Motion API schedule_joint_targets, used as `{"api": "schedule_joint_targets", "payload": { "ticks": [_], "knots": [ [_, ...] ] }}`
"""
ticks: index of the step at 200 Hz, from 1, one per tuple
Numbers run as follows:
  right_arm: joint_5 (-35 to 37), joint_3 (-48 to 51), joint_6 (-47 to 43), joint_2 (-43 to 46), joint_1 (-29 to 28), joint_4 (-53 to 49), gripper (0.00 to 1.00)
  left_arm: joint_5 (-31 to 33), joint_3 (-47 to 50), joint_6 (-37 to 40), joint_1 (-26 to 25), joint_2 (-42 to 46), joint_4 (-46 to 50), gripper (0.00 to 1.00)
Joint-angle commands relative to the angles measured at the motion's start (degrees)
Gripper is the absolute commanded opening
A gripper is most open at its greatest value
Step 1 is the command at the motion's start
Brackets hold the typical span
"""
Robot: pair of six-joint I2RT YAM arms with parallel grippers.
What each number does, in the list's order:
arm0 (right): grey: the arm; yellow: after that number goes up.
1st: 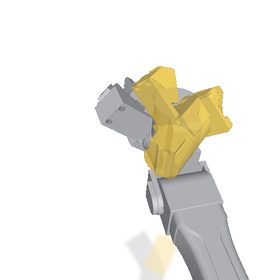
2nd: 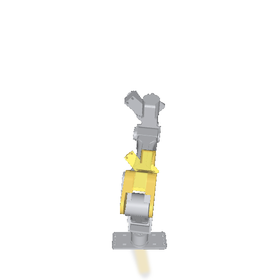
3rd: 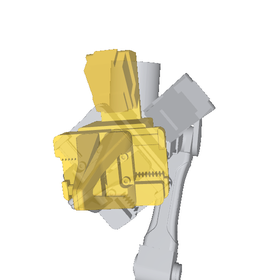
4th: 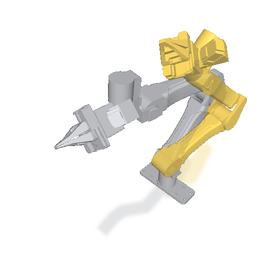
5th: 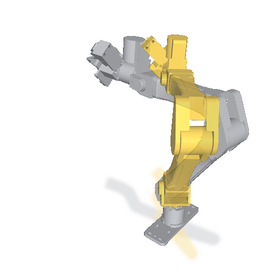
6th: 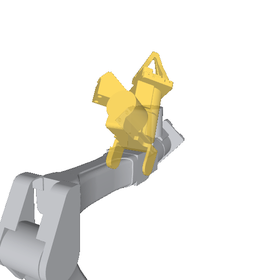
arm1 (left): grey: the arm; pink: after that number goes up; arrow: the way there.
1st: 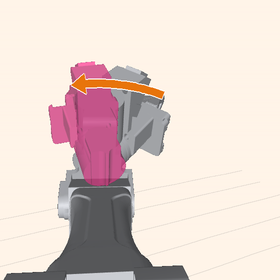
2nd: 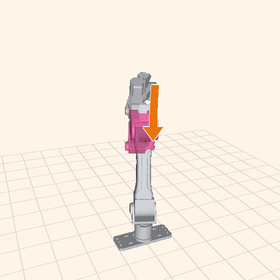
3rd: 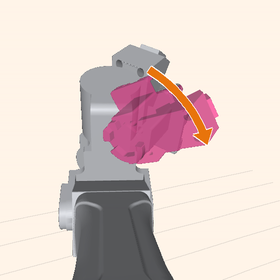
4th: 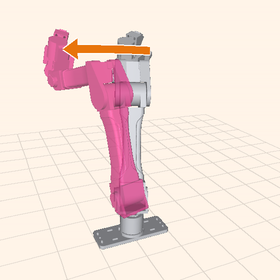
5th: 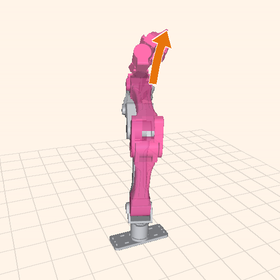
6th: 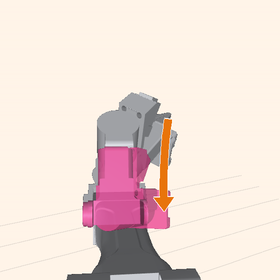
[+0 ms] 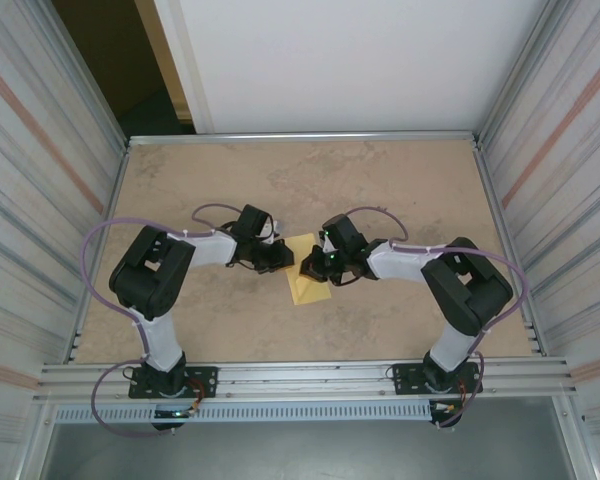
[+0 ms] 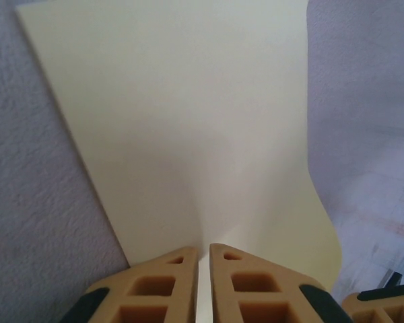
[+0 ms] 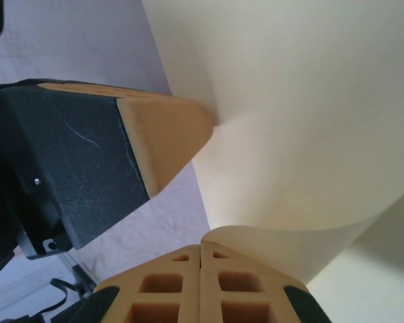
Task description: Fold a paper plane with a square sheet of paper (pick it up from the middle)
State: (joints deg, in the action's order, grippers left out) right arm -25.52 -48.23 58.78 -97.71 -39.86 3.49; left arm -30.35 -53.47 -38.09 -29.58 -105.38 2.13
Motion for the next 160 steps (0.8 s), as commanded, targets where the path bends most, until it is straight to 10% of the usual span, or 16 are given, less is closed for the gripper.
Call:
{"api": "schedule_joint_targets", "payload": {
  "ticks": [1,160],
  "knots": [
    [0.08,-1.38,-1.67,-1.05,-0.45,0.3,0.0,0.87,-2.33,2.0,0.1,3.09,4.24,0.16],
    [-2.31,-2.32,-1.13,-3.78,-0.44,3.62,0.0,2.37,-6.48,3.81,1.51,-3.25,9.34,0.17]
  ]
}}
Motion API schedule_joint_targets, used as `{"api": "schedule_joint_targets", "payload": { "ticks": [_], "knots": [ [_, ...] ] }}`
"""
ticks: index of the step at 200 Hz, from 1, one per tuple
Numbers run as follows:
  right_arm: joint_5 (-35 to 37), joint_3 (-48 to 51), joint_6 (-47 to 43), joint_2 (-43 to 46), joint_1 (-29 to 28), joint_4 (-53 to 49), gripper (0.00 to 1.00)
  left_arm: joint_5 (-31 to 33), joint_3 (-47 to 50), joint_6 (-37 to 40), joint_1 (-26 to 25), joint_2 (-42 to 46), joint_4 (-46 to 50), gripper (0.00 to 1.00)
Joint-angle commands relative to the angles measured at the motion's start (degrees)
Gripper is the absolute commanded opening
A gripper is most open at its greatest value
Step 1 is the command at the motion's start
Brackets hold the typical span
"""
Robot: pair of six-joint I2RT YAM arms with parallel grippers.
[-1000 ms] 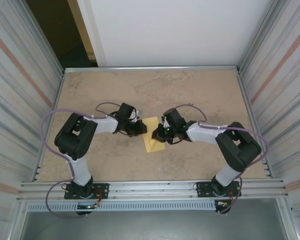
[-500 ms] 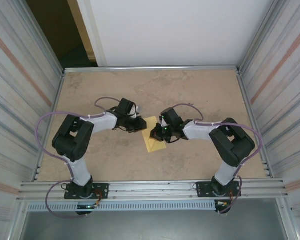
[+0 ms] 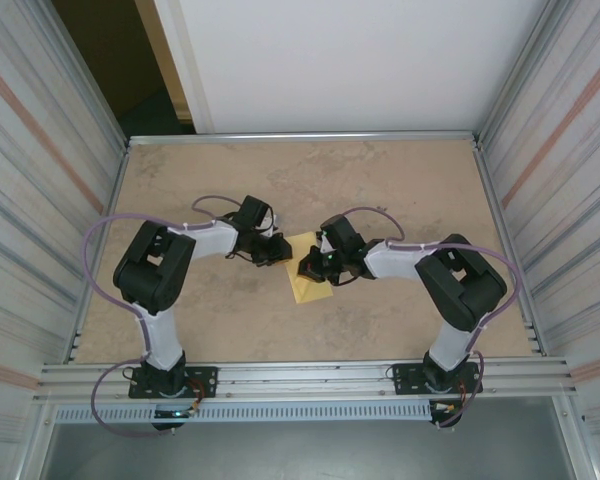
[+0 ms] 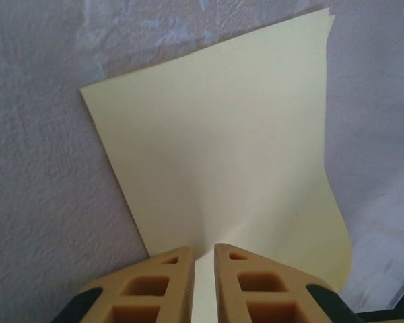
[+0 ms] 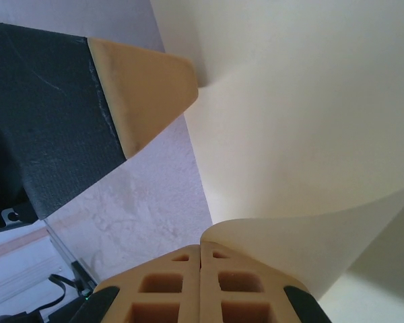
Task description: Fold a paper plane with a square sheet of paper (pick it up from the middle)
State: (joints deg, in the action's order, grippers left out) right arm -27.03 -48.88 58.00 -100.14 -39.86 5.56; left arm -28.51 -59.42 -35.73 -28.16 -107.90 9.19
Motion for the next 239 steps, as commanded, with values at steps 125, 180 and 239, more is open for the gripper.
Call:
{"api": "schedule_joint_targets", "payload": {
  "ticks": [125,180,239],
  "knots": [
    [0.37,-2.57,0.8,-4.77,-0.75,3.62,0.0,0.47,-0.04,1.33,0.08,-0.56,2.26,0.15],
    [1.17,-2.41,1.15,-5.26,-0.98,3.82,0.0,0.26,0.26,1.18,0.11,-0.51,2.0,0.15],
    [3.99,-1.92,1.68,-4.81,-0.86,3.3,0.0,0.22,0.62,1.1,0.04,-0.47,1.76,0.15]
  ]
}}
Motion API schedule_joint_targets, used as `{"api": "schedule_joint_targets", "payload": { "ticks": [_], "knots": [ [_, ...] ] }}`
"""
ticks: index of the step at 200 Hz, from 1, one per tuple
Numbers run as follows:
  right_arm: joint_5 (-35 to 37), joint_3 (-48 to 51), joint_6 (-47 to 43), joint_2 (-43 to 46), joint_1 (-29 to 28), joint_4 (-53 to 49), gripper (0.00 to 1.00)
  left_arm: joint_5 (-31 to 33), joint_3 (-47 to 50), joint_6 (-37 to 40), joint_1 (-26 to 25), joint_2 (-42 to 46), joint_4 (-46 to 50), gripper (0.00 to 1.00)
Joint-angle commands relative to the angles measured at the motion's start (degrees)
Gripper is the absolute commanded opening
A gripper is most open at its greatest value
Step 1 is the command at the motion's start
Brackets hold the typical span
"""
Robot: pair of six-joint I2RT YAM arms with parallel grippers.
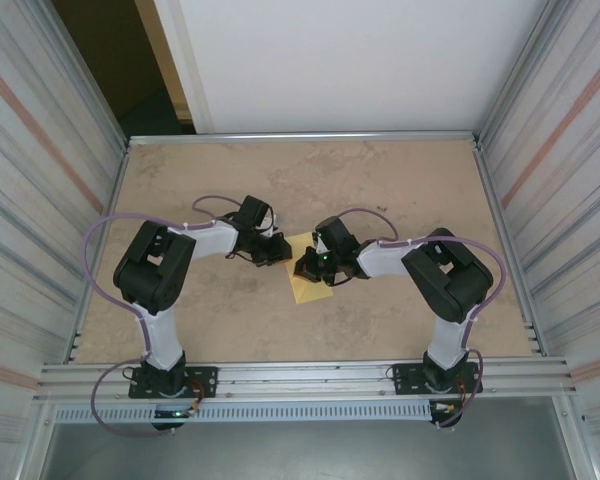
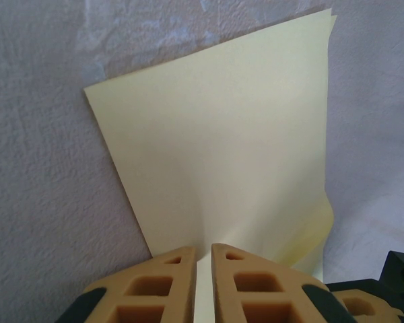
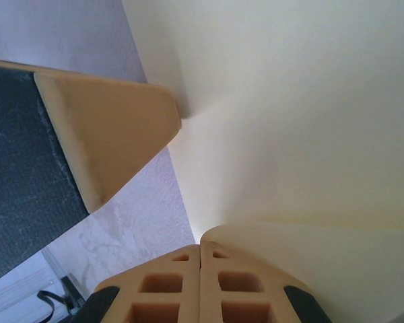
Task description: Fold a paper plane with a square sheet of paper (pick it up from the middle)
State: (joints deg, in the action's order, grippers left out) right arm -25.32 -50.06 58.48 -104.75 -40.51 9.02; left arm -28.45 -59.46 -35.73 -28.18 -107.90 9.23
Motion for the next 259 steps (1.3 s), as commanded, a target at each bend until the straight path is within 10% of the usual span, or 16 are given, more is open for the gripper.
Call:
{"api": "schedule_joint_targets", "payload": {
  "ticks": [1,259],
  "knots": [
    [2.34,-0.74,1.2,-0.2,-0.19,-0.19,0.0,0.19,0.66,1.1,0.11,-0.47,1.69,0.15],
    [2.82,0.07,1.9,-1.71,-0.17,-0.12,0.0,0.01,1.03,1.1,0.08,-0.48,1.58,0.15]
  ]
}}
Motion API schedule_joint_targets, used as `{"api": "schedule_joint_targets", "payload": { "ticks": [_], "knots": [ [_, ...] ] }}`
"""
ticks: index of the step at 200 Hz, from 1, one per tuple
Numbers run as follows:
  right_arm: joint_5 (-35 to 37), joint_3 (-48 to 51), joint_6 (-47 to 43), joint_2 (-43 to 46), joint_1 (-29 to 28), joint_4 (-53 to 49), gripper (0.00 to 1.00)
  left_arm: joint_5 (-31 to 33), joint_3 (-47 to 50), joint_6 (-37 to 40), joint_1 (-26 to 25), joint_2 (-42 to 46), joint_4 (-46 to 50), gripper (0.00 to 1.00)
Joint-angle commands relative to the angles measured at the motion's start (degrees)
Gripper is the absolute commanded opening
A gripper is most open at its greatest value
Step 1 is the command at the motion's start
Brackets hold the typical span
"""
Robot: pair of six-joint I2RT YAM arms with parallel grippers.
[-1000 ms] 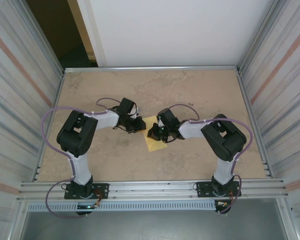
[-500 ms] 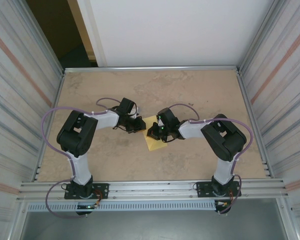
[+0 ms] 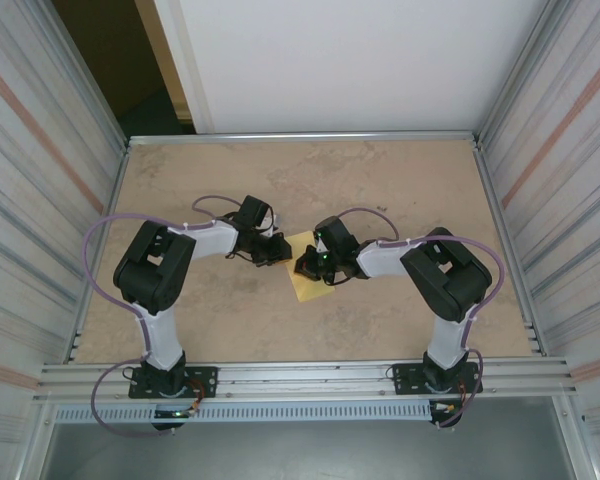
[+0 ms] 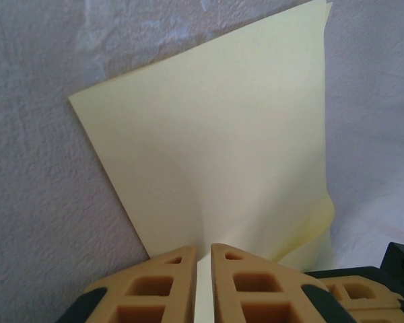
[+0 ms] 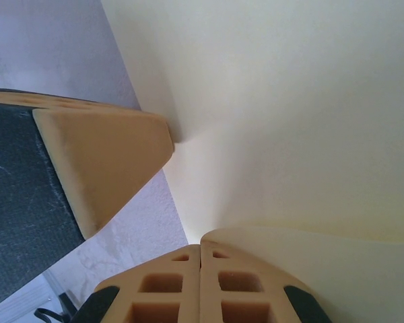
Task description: Fold a paper plane with a square sheet of paper (pick it up from the middle)
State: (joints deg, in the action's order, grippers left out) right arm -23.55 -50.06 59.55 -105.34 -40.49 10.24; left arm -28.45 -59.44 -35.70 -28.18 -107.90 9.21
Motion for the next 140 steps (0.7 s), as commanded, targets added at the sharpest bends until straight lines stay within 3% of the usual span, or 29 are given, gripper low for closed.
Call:
{"api": "schedule_joint_targets", "payload": {
  "ticks": [1,108,140],
  "knots": [
    [1.01,0.1,0.83,-1.19,-0.2,-1.35,0.0,-0.01,1.0,1.07,0.12,-0.48,1.55,0.15],
    [1.84,0.23,1.44,-1.82,-0.12,-2.89,0.0,0.9,-0.64,0.77,0.39,2.7,3.11,0.16],
    [1.8,0.05,1.84,-2.33,-0.2,-3.34,0.07,2.86,-1.28,-0.45,2.16,7.18,3.77,0.17]
  ]
}}
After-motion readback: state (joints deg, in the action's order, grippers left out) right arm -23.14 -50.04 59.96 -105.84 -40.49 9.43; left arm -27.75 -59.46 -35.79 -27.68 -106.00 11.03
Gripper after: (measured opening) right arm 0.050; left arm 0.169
